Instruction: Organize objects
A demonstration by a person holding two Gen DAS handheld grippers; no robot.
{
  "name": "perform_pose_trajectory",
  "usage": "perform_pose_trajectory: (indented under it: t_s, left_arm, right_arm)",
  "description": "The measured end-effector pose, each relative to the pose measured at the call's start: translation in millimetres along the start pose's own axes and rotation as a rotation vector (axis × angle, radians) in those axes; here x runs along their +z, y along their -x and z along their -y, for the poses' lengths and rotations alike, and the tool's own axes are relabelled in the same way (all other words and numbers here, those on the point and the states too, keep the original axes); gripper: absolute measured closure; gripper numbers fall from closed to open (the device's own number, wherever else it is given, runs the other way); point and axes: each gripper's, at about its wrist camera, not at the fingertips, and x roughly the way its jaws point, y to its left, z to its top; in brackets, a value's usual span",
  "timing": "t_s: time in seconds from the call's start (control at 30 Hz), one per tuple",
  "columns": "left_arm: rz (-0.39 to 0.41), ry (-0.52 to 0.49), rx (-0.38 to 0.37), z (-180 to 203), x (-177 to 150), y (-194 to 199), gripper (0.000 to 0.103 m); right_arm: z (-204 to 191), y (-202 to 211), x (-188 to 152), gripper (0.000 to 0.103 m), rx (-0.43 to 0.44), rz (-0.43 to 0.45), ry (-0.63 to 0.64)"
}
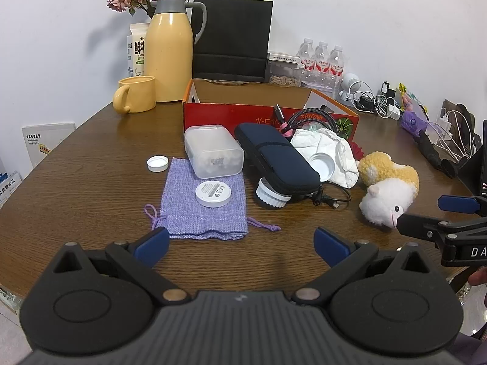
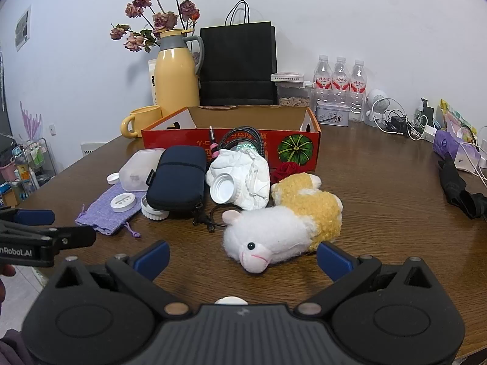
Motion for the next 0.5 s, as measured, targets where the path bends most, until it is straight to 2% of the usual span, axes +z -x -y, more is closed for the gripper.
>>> perform_pose_trajectory:
  t_s: [0.5]
  left_arm:
    - [-0.002,0.001,0.002,-0.9,-1.1,1.1,0.000]
  right_arm:
    - [0.0,0.0,-1.3,0.000,0.000,-0.002,0.004]
